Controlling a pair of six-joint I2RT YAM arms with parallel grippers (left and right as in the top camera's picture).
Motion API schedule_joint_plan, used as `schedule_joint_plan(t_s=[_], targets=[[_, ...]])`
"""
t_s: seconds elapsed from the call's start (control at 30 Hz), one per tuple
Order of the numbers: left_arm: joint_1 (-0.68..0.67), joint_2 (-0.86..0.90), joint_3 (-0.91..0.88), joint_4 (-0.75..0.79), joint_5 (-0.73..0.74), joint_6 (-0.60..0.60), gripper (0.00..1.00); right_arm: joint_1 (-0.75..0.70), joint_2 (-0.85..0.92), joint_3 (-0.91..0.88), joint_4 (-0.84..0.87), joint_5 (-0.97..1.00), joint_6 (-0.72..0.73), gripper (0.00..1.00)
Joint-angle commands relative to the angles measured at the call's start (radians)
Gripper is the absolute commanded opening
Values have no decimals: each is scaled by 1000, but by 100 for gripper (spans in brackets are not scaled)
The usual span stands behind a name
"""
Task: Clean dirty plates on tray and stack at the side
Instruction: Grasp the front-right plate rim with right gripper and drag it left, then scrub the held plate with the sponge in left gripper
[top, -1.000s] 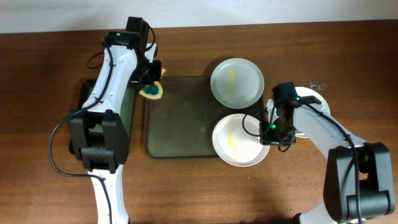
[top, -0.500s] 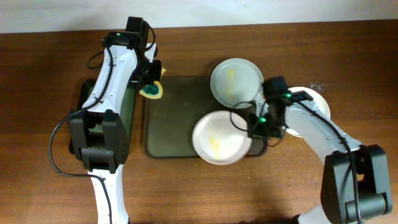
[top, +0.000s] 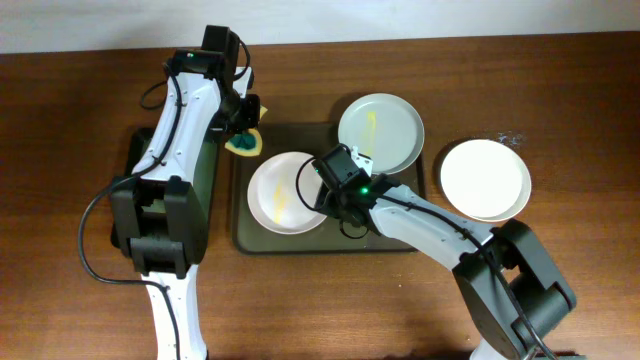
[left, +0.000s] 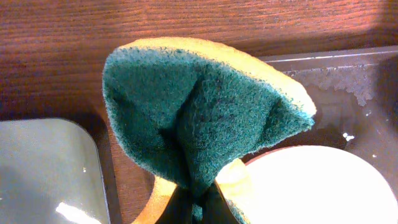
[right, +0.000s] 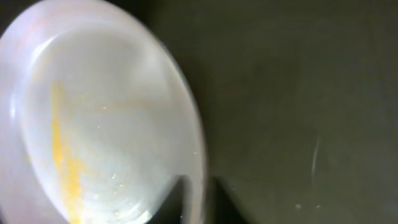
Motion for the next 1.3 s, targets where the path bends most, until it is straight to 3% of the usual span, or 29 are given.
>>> schedule_joint_plan(t_s=[0.0, 0.2, 0.37, 0.6, 0.77, 0.97, 1.2, 1.27], targets=[[1, 1, 26, 5, 11, 1, 0, -40, 3, 35, -26, -26, -145, 36], [1, 2, 26, 5, 11, 2, 0, -204, 91, 92, -2, -436, -526, 40], [1, 2, 26, 5, 11, 1, 0, -184, 161, 109, 11, -378, -491, 38], [0, 2, 26, -75, 123, 2, 0, -182, 165, 109, 46, -338, -404, 4], [1, -37, 26, -137, 181, 65, 0, -181, 164, 109, 48, -335, -347, 4], [-25, -88, 10, -265, 66, 69, 0, -181, 164, 109, 44, -333, -341, 4], [-164, -88, -338, 50, 62, -56, 0, -181, 164, 109, 26, -333, -361, 4], [-169, -88, -430, 154, 1, -127, 0, -181, 164, 109, 25, -333, -361, 4]])
